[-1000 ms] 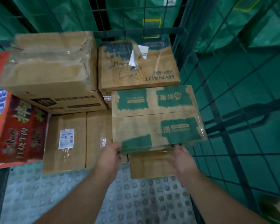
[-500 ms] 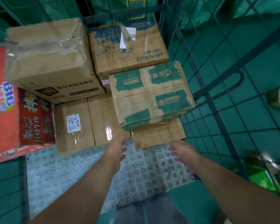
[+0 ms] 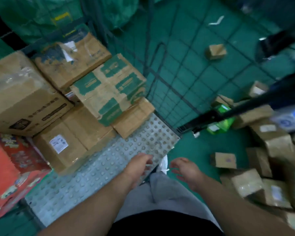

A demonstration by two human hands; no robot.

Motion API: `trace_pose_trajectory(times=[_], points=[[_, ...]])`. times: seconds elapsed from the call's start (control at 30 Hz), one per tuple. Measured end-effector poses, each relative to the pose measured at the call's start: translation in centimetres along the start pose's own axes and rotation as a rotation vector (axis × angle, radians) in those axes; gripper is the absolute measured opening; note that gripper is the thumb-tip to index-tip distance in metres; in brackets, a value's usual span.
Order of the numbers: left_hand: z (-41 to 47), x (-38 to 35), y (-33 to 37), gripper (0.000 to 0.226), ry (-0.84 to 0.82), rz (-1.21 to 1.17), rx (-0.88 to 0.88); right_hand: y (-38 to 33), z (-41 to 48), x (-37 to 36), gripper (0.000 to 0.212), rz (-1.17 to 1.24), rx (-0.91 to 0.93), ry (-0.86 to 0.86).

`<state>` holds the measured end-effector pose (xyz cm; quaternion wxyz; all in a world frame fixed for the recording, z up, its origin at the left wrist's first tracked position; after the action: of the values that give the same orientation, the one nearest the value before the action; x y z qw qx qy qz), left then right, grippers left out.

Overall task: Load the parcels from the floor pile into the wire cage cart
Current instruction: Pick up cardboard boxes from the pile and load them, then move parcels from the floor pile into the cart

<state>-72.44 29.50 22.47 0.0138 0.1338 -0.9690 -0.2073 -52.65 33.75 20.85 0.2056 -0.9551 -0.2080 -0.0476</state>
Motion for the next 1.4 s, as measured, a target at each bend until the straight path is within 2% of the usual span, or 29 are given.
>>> trace_pose_trajectory(times=[0.2, 0.33, 0.53, 0.67, 0.83, 1.0, 1.3, 1.4], points=[[-3.1, -9.1, 2.4, 0.013, -0.122, 0.348, -0.118, 5.4, -5.3, 8.6, 0.013, 0.273, 0.034, 0.169], [-5.0, -17.0, 1.9, 0.013, -0.221, 0.487, -0.177, 10.5, -7.8, 14.2, 0.017, 0.461, 0.069, 0.283], [-7.5, -31.1, -3.7, 0.016, -0.328, 0.699, -0.188, 21.9, -11.3, 22.7, 0.012, 0.802, 0.018, 0.388], [-9.2, -40.6, -9.0, 0.020, -0.365, 0.825, -0.145, 29.9, -13.0, 29.5, 0.014, 0.931, 0.004, 0.449], [-10.6, -52.1, -15.5, 0.023, -0.431, 0.905, -0.091, 38.3, -14.4, 38.3, 0.013, 0.956, 0.019, 0.519], [-12.7, -60.1, -19.5, 0.023, -0.471, 0.986, -0.055, 44.8, -15.7, 44.2, 0.010, 1.004, -0.033, 0.571], [-10.9, -67.1, -18.5, 0.028, -0.440, 1.131, -0.065, 47.5, -13.5, 49.1, 0.020, 1.129, -0.082, 0.544], [-9.4, -70.8, -17.3, 0.026, -0.440, 1.169, -0.090, 47.6, -13.1, 51.2, 0.014, 1.167, -0.107, 0.545]])
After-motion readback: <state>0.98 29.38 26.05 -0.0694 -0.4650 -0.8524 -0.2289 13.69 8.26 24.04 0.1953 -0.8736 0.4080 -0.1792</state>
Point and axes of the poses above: each hand's wrist, its own z-axis towards the middle knuckle, its own x-axis out of the back of the hand, y = z × x, the point moved 8 cm from there along z, towards the middle knuckle
